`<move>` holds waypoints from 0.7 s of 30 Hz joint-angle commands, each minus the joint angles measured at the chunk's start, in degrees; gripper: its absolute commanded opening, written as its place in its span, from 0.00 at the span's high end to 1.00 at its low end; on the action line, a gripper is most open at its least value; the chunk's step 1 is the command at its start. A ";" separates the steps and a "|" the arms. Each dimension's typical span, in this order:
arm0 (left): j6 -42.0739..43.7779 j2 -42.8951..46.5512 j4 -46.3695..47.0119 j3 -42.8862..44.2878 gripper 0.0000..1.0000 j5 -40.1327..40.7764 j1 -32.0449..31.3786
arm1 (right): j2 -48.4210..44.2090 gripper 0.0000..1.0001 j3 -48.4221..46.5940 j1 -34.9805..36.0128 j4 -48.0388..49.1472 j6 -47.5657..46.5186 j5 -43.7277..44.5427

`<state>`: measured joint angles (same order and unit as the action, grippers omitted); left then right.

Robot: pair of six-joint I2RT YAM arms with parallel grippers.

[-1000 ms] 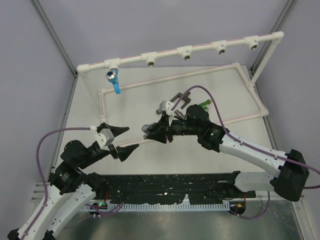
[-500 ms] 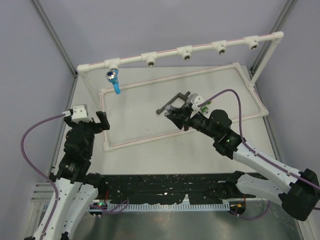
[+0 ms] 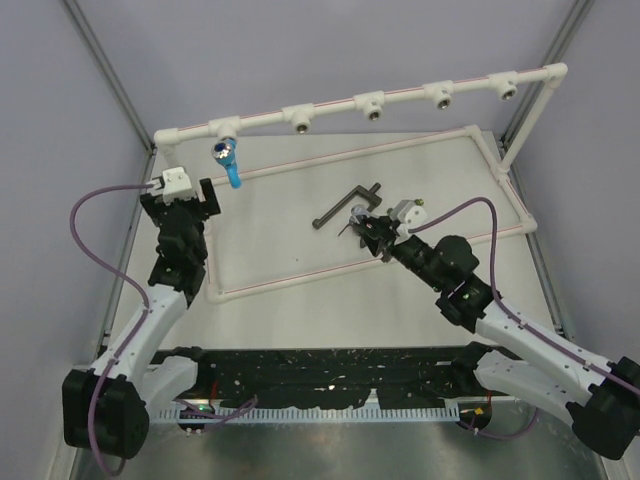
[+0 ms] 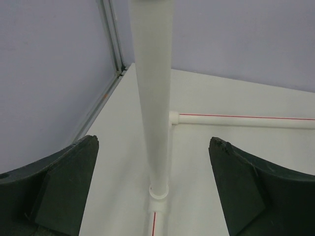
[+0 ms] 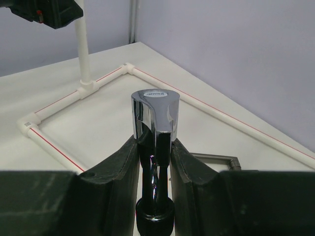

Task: Install the water faucets

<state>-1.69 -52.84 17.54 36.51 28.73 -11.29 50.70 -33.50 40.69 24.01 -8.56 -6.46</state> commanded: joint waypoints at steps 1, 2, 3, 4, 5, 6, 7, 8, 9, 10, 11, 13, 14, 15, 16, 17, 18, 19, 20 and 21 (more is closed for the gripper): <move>3.63 -6.91 18.39 1.72 0.04 4.14 2.76 | -3.76 0.95 0.01 -0.08 5.87 -3.65 2.68; 3.37 -8.32 19.89 1.98 0.06 4.40 3.11 | -4.11 0.95 0.36 -0.26 5.96 -4.18 2.94; 3.19 -9.81 21.29 2.25 0.08 4.58 3.64 | -4.38 0.95 0.36 -0.08 5.87 -4.88 3.12; 3.28 -11.13 22.61 2.42 0.12 4.14 3.99 | -4.81 0.95 0.36 -0.08 5.61 -5.06 3.38; 3.28 -12.62 24.02 2.68 0.14 3.62 4.34 | -4.82 0.95 0.45 -0.08 5.52 -5.68 3.64; 3.45 -13.94 24.99 3.04 0.15 3.09 4.78 | -5.08 0.95 0.45 0.01 5.43 -5.94 3.99; 3.36 -14.83 25.26 3.47 0.20 2.74 5.22 | -5.17 0.95 0.54 -0.08 5.35 -6.47 4.26; 3.02 -15.88 25.18 3.91 0.28 2.56 5.75 | -5.34 0.95 0.54 -0.17 5.26 -6.73 4.35; 2.93 -16.24 25.09 4.09 0.38 2.21 6.10 | -5.43 0.95 0.54 -0.08 5.34 -7.26 4.44; 3.19 -16.16 24.74 4.18 0.49 1.42 6.36 | -5.26 0.95 0.54 -0.17 5.26 -7.35 4.44; 3.36 -15.72 24.21 4.01 0.57 0.63 6.45 | -5.26 0.95 0.54 -0.08 5.26 -7.70 4.44; 3.71 -13.71 22.81 3.39 0.72 -1.74 6.37 | -5.00 0.95 0.62 -0.08 5.61 -8.31 4.09; 3.72 -12.13 21.84 2.69 0.78 -3.05 6.45 | -4.91 0.95 0.62 -0.08 6.04 -8.58 4.09; 3.54 -10.55 20.96 1.99 0.84 -3.76 6.46 | -4.73 0.95 0.62 -0.08 6.14 -8.76 3.82; 3.37 -8.62 19.65 1.20 0.89 -4.12 6.46 | -4.73 0.95 0.54 -0.08 6.40 -8.67 3.74; 3.10 -6.77 18.07 0.50 0.94 -4.21 6.37 | -4.64 0.95 0.45 -0.08 6.49 -8.76 3.56; 2.67 -4.49 15.88 -0.29 0.98 -4.04 6.45 | -4.64 0.95 0.36 -0.08 6.58 -8.76 3.30; 2.23 -1.94 13.34 -0.91 1.00 -3.77 6.37 | -4.56 0.95 0.10 -0.08 6.49 -8.84 2.77; 2.05 0.26 11.31 -1.53 1.00 -3.86 6.45 | -4.55 0.95 -0.08 -0.17 6.49 -8.85 2.68; 2.05 2.54 8.85 -1.88 1.00 -4.12 6.46 | -4.47 0.95 -0.25 0.00 6.49 -8.76 2.59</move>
<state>-0.19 -60.53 27.90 34.76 24.86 -5.54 46.52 -32.75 40.69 25.32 -16.40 -3.51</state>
